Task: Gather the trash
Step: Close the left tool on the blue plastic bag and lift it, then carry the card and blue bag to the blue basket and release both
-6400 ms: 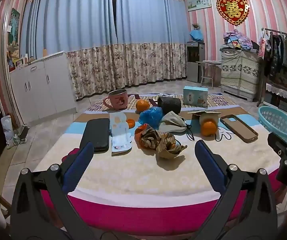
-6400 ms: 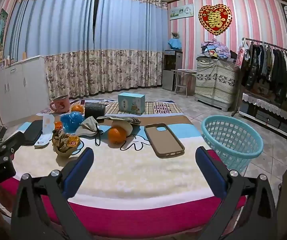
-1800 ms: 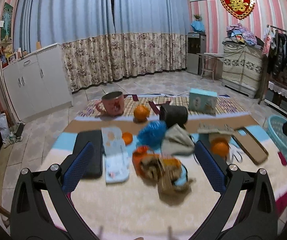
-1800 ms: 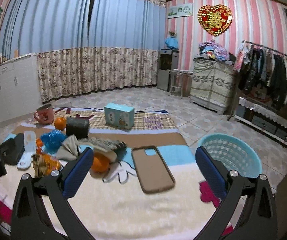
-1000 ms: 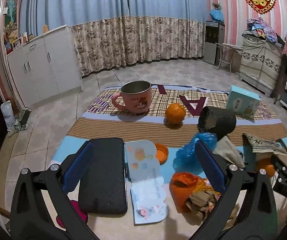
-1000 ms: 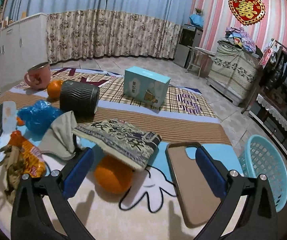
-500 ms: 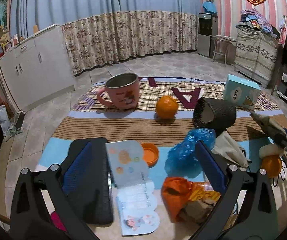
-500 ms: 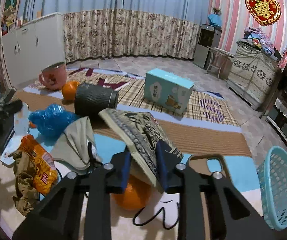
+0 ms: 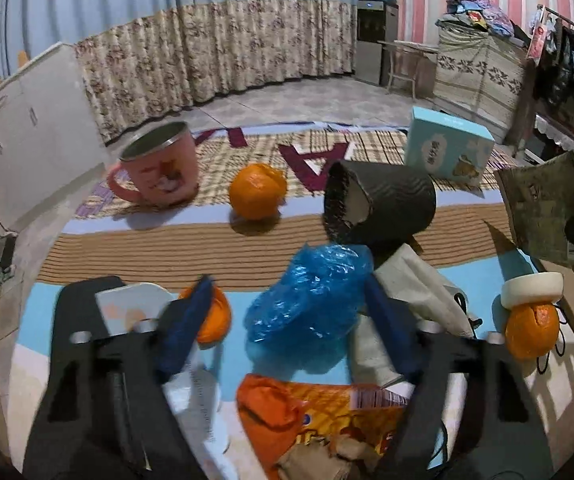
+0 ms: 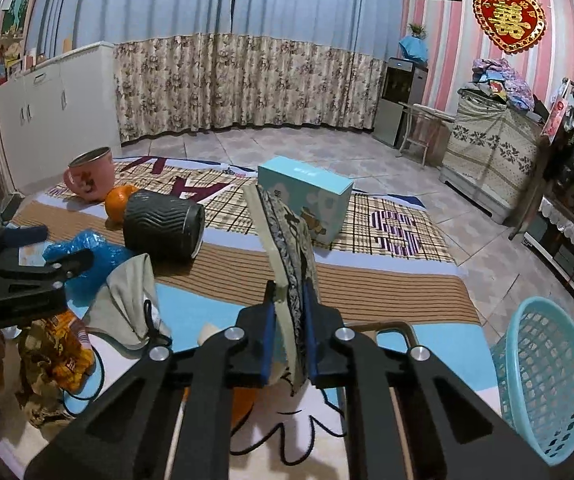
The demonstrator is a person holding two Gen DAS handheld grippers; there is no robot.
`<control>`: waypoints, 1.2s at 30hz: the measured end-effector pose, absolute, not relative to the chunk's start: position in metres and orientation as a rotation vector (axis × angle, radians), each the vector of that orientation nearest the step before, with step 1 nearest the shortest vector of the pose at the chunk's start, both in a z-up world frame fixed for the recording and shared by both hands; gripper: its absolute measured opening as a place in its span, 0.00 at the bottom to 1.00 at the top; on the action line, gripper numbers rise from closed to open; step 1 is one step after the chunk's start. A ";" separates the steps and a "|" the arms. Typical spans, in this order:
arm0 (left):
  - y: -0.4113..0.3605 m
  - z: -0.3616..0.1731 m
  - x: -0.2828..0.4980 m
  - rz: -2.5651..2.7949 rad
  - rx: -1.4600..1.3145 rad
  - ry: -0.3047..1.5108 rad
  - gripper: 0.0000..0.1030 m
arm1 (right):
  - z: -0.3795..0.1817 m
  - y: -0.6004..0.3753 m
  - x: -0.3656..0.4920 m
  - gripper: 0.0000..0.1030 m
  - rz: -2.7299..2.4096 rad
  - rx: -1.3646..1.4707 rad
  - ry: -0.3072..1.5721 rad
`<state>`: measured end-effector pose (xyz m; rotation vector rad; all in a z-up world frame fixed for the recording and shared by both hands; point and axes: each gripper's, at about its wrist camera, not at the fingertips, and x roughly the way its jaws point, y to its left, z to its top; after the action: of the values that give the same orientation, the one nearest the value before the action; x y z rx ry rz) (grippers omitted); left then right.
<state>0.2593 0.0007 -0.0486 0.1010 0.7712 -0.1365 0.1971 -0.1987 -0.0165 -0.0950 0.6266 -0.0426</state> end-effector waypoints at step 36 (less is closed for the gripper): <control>-0.212 0.039 0.179 -0.454 0.096 0.611 0.25 | 0.051 -0.434 0.092 0.05 -0.358 -0.015 0.629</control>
<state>0.1792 -0.2120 0.0392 0.0960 0.6108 -0.4540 0.0918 -0.4341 0.0505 -0.0147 0.6291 -0.3576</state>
